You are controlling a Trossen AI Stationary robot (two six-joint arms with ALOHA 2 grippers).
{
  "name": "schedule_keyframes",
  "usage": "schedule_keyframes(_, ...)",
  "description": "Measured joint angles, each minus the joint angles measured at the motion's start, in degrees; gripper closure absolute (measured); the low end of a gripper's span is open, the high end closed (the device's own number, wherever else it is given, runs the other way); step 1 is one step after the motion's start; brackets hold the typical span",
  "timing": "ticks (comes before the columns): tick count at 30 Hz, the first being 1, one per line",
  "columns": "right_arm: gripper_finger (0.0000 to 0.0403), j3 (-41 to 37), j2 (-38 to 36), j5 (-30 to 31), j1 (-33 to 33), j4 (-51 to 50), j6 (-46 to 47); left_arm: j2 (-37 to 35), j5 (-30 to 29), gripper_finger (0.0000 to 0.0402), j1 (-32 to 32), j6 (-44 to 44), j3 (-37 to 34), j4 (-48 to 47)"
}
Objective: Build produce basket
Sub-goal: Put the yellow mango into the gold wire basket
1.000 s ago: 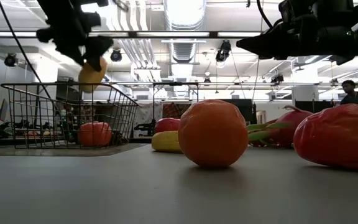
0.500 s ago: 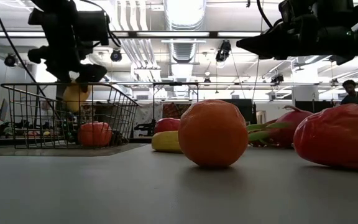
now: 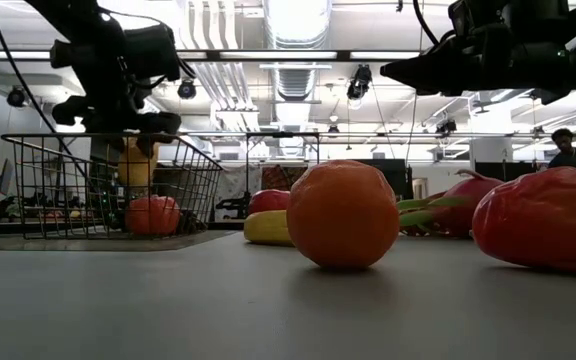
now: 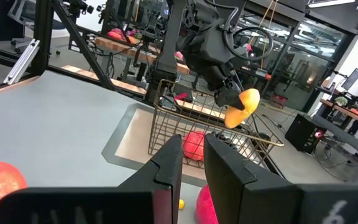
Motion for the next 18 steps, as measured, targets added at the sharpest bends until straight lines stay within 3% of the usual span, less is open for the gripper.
schedule_keyframes(13, 0.0346, 0.0, 0.0, 0.0, 0.0, 0.0, 0.0, 0.0, -0.9, 0.0192, 1.2, -0.1, -2.9, 5.8)
schedule_keyframes(18, 0.0346, 0.0, 0.0, 0.0, 0.0, 0.0, 0.0, 0.0, -1.2, 0.0168, 1.7, -0.1, -2.9, 5.9)
